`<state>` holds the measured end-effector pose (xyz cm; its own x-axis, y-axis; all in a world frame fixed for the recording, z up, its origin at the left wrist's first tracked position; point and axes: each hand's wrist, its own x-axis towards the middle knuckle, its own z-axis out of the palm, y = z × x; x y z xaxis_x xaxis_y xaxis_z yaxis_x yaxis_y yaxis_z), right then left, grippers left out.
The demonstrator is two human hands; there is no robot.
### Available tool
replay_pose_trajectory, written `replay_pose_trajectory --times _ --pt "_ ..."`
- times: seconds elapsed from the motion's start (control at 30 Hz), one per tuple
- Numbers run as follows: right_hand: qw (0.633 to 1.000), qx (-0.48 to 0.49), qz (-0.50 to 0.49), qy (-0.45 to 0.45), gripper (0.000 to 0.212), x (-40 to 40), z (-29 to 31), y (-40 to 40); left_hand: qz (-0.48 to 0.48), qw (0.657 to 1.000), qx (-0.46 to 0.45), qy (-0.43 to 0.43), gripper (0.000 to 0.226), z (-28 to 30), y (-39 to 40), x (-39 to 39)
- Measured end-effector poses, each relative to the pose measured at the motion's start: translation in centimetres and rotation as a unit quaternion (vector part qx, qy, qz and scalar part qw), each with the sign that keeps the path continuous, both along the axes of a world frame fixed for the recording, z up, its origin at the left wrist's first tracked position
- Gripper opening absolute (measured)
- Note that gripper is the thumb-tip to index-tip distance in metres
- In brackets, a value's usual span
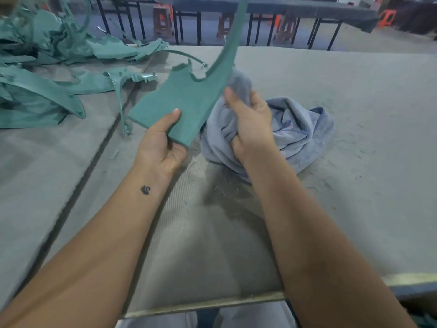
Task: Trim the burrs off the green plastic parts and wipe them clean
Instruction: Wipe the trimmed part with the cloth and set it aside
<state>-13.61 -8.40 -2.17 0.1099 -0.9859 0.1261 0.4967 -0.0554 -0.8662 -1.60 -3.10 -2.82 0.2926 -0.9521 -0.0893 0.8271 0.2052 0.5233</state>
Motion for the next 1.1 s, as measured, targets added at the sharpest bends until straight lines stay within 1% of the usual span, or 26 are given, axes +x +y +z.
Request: replay_pose_trajectory --times 0.03,0.1,0.17,0.23,0.27,0.33,0.4,0.47,0.53,0.6,0.67,0.7,0.73,0.8,0.83,0.87,0.9,0.93,1.0,1.03,1.07,1.1 --pt "0.998 -0.004 -0.001 0.058 0.016 0.4 -0.1 0.3 0.007 1.000 -0.007 0.014 0.015 0.0 0.0 0.0" --pt "0.992 -0.014 0.018 0.121 0.028 1.0 -0.3 0.7 0.025 0.999 -0.011 0.018 0.015 0.0 -0.1 0.0" --pt "0.985 -0.025 0.042 0.168 0.028 1.2 -0.3 1.1 0.047 0.998 0.013 -0.029 0.014 -0.2 -0.1 0.2" --pt "0.975 -0.033 0.082 0.206 0.021 1.3 -0.1 1.8 0.062 0.992 0.055 -0.098 0.022 -0.4 -0.1 0.0" --pt "0.969 -0.045 0.103 0.218 0.017 1.4 -0.1 2.1 0.067 0.989 0.069 -0.116 0.026 -0.5 -0.1 0.0" --pt "0.957 -0.067 0.124 0.253 0.022 1.7 0.1 2.4 0.067 0.986 0.082 -0.131 0.032 -0.6 -0.1 0.0" --pt "0.950 -0.068 0.129 0.276 0.032 1.8 0.3 2.6 0.040 0.985 0.090 -0.142 0.037 -0.3 0.1 0.3" --pt "0.954 -0.058 0.131 0.262 0.040 1.6 0.4 2.5 0.005 0.986 0.087 -0.144 0.037 0.0 0.3 0.4" --pt "0.968 -0.029 0.114 0.221 0.044 1.5 0.4 2.3 0.006 0.986 0.077 -0.146 0.033 0.2 0.4 0.3" --pt "0.981 0.046 0.040 0.187 0.041 1.0 0.6 1.7 0.043 0.984 0.091 -0.149 0.033 0.3 0.4 0.4" --pt "0.982 0.130 -0.028 0.136 0.034 -0.1 0.6 0.6 0.090 0.980 0.104 -0.143 0.031 0.3 0.4 1.0" --pt "0.983 0.137 -0.050 0.115 0.030 -0.6 0.3 0.2 0.108 0.979 0.104 -0.135 0.031 0.4 0.5 1.5" --pt "0.982 0.128 -0.068 0.120 0.030 -1.0 0.1 0.0 0.116 0.980 0.100 -0.128 0.030 0.4 0.7 2.0" --pt "0.976 0.108 -0.089 0.168 0.036 -1.3 -0.2 0.2 0.099 0.985 0.073 -0.117 0.022 0.6 1.1 2.5" --pt "0.972 0.082 -0.100 0.194 0.037 -1.1 -0.2 0.6 0.083 0.988 0.059 -0.120 0.016 0.8 1.4 2.4" --pt "0.973 0.046 -0.102 0.202 0.035 -1.0 0.0 1.3 0.067 0.988 0.050 -0.133 0.013 1.0 1.7 2.0" --pt "0.977 0.006 -0.101 0.188 0.032 -0.9 0.1 2.0 0.057 0.984 0.048 -0.161 0.012 1.2 2.0 1.6" --pt "0.984 -0.020 -0.098 0.148 0.030 -1.0 0.3 2.6 0.056 0.978 0.047 -0.195 0.014 1.4 2.3 0.9" --pt "0.997 -0.027 -0.075 0.011 0.024 -1.8 0.6 3.6 0.066 0.964 0.042 -0.252 0.019 1.7 2.9 -0.7" --pt "0.997 -0.021 -0.067 -0.036 0.021 -2.4 0.7 4.0 0.063 0.960 0.039 -0.269 0.021 1.9 3.0 -1.3" --pt "0.996 -0.015 -0.074 -0.049 0.016 -3.4 0.7 4.7 0.050 0.956 0.037 -0.286 0.021 2.2 3.3 -2.2" --pt "0.996 -0.004 -0.087 -0.032 0.011 -4.2 0.8 5.1 0.038 0.950 0.037 -0.307 0.020 2.6 3.3 -2.7"
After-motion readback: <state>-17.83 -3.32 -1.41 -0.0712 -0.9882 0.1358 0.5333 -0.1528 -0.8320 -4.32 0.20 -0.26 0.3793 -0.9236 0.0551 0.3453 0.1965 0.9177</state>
